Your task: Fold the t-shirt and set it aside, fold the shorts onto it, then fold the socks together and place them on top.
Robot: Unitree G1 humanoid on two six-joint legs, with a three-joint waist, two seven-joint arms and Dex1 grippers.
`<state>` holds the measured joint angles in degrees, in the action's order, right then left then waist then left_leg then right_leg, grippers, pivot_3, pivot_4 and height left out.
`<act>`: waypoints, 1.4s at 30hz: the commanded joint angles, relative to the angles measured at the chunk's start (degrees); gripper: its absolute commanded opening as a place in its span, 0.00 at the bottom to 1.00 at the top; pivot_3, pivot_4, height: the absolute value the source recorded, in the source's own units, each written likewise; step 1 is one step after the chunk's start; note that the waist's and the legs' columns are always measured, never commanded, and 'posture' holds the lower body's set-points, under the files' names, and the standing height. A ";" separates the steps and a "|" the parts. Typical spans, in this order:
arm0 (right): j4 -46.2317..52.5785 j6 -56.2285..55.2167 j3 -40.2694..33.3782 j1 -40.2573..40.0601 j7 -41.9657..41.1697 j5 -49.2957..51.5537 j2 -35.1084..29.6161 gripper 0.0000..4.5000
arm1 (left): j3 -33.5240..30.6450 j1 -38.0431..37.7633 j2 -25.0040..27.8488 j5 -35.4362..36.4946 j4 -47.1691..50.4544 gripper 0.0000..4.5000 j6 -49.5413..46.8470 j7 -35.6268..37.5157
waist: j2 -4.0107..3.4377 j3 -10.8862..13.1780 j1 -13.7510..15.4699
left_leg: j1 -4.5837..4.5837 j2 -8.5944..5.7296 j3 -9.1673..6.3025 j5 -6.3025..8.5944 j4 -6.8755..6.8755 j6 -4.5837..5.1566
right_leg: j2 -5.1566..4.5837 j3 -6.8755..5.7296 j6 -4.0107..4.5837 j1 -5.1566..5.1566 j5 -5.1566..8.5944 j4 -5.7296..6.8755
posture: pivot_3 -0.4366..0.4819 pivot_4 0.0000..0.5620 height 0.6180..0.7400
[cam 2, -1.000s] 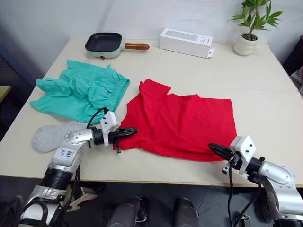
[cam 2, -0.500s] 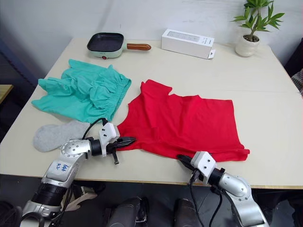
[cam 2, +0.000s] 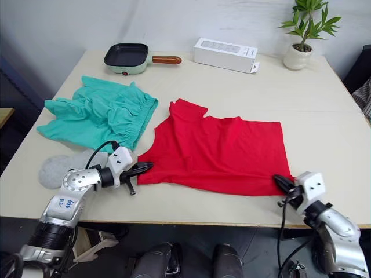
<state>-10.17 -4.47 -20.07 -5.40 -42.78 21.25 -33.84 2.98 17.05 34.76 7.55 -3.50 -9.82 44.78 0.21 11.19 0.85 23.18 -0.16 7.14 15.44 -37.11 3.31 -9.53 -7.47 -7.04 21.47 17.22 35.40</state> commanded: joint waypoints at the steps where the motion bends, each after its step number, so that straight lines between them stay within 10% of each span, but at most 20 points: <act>1: -5.63 -1.28 -5.68 -0.49 0.20 1.43 -2.04 0.01 | -1.37 -0.20 2.13 -1.00 -4.15 0.00 1.39 1.02 | -0.01 0.00 0.10 | 0.00 0.00 0.01 0.00 0.01 0.00 | -0.01 0.01 0.00 0.00 0.00 -0.03 | 0.48 0.27 1.00; 16: 27.47 8.48 2.05 -9.78 -5.58 9.10 0.90 0.01 | -4.96 -2.36 0.89 12.70 17.54 0.00 -7.00 4.21 | -0.20 0.12 -0.63 | 0.12 0.04 -0.03 0.07 0.12 -0.01 | 0.05 -0.06 0.01 -0.02 0.00 -0.24 | 0.48 0.27 1.00; 26: 18.43 -2.27 9.07 -9.30 -0.72 -3.52 6.62 0.01 | 0.68 -10.20 -4.40 2.48 13.14 0.00 -1.42 -4.00 | -0.19 0.12 -0.57 | 0.17 0.00 0.05 0.11 0.15 0.00 | 0.05 0.02 -0.01 0.11 -0.01 -0.30 | 0.48 0.27 1.00; 42: 3.96 -3.74 -8.36 -5.97 0.86 5.44 0.94 0.01 | -9.73 -7.39 -2.35 4.44 5.79 0.00 5.27 -8.09 | -0.18 0.09 -0.38 | 0.06 0.07 0.06 0.20 0.21 0.12 | 0.05 0.06 0.04 0.08 -0.01 -0.34 | 0.48 0.27 1.00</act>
<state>-8.62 -9.63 -25.60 -12.06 -42.34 23.07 -32.24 -3.64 8.82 32.22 9.29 -0.11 -5.31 36.18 0.02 11.29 0.47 23.27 -0.08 7.20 15.64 -36.90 3.43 -9.49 -7.40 -7.00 21.57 17.21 35.06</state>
